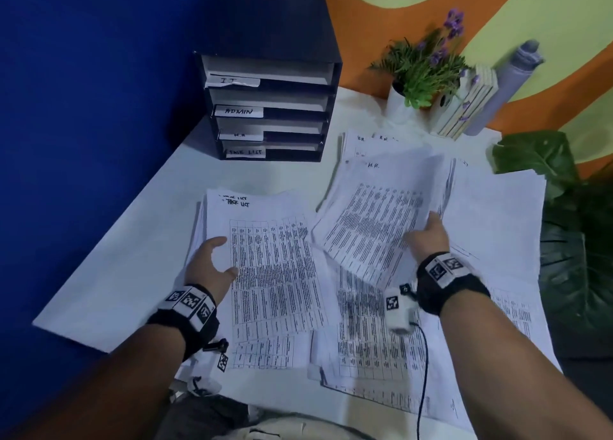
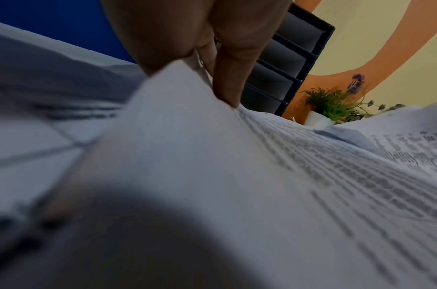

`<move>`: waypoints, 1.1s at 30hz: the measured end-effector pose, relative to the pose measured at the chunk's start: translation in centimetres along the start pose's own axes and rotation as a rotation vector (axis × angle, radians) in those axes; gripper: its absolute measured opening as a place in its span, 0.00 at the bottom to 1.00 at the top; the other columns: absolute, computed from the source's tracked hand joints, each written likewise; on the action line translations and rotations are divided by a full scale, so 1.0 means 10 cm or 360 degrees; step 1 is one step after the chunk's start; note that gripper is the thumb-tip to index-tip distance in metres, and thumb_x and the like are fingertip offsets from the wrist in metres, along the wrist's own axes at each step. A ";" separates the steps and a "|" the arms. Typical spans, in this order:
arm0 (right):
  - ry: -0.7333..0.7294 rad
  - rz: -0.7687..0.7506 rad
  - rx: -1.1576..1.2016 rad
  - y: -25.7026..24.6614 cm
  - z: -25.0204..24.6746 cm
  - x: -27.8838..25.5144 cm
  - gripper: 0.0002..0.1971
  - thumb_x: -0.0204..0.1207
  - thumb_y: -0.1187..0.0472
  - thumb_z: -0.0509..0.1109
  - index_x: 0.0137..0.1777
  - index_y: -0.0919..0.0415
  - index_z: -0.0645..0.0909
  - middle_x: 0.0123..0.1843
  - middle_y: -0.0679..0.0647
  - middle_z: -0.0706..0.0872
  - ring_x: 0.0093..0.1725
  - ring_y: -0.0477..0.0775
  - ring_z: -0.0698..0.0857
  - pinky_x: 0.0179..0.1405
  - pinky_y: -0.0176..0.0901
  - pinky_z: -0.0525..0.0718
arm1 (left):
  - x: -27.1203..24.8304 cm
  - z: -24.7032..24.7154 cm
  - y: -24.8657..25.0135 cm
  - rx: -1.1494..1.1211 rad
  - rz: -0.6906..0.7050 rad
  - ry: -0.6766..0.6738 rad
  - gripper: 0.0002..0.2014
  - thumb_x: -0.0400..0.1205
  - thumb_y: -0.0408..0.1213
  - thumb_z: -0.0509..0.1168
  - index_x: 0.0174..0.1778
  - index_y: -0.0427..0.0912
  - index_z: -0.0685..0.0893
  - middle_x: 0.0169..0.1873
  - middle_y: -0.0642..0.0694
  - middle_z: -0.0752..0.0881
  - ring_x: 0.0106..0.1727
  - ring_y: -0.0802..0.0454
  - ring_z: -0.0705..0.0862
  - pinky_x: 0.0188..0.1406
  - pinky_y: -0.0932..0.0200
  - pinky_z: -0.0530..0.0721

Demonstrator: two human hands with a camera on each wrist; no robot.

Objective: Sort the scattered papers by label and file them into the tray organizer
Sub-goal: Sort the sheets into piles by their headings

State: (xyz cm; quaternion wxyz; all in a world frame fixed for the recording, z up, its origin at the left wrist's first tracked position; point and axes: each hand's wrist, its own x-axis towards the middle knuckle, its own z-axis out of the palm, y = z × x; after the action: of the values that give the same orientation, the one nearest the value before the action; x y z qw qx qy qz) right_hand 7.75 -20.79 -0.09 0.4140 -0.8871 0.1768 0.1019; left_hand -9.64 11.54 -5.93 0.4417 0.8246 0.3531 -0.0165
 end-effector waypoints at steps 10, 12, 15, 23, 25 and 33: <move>0.0329 -0.0311 -0.0112 -0.43 -0.26 0.66 0.30 0.76 0.71 0.62 0.78 0.56 0.62 0.69 0.64 0.78 0.65 0.66 0.80 0.57 0.50 0.79 | -0.07 -0.05 -0.03 -0.0148 -0.0174 0.0055 0.43 0.81 0.28 0.68 0.84 0.57 0.50 0.82 0.44 0.63 0.80 0.42 0.67 0.76 0.48 0.66; 0.0329 -0.0290 -0.0270 -0.48 -0.27 0.73 0.42 0.74 0.74 0.66 0.84 0.53 0.51 0.79 0.61 0.66 0.76 0.64 0.69 0.72 0.57 0.72 | -0.09 -0.07 -0.02 -0.0128 -0.0176 0.0029 0.38 0.83 0.27 0.64 0.84 0.55 0.53 0.80 0.43 0.66 0.78 0.42 0.69 0.74 0.50 0.67; 0.0333 -0.0342 -0.0541 -0.51 -0.19 0.64 0.45 0.72 0.75 0.68 0.84 0.52 0.52 0.79 0.60 0.61 0.77 0.65 0.65 0.73 0.63 0.70 | -0.11 -0.11 -0.03 -0.0103 -0.0145 0.0066 0.32 0.81 0.29 0.66 0.81 0.47 0.65 0.74 0.43 0.75 0.68 0.43 0.78 0.68 0.54 0.73; -0.0694 -0.0358 -0.0169 -0.25 0.45 -0.50 0.25 0.78 0.43 0.68 0.72 0.53 0.73 0.59 0.47 0.82 0.52 0.49 0.84 0.50 0.42 0.83 | -0.22 -0.09 0.04 -0.0208 -0.0134 0.0150 0.25 0.75 0.37 0.76 0.67 0.38 0.76 0.54 0.48 0.81 0.52 0.51 0.76 0.56 0.59 0.74; -0.0733 -0.0212 -0.0089 -0.04 0.61 -0.66 0.25 0.76 0.42 0.71 0.68 0.53 0.73 0.59 0.49 0.83 0.55 0.52 0.85 0.56 0.49 0.84 | -0.25 -0.08 0.06 -0.0210 -0.0121 0.0142 0.24 0.76 0.40 0.75 0.65 0.39 0.77 0.51 0.49 0.79 0.51 0.50 0.77 0.55 0.59 0.74; -0.0639 0.0144 0.0341 0.39 0.70 -0.84 0.25 0.73 0.52 0.76 0.66 0.59 0.73 0.56 0.56 0.86 0.53 0.58 0.88 0.58 0.60 0.86 | -0.30 0.00 0.00 -0.0297 -0.0079 0.0072 0.16 0.79 0.38 0.72 0.61 0.43 0.81 0.48 0.49 0.84 0.49 0.48 0.82 0.53 0.56 0.79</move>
State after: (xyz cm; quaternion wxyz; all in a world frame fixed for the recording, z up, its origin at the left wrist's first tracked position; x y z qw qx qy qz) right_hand -1.75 -15.83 -4.51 0.5277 -0.7912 0.1404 0.2754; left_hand -11.91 9.84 -4.84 0.5079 0.7711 0.3832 0.0241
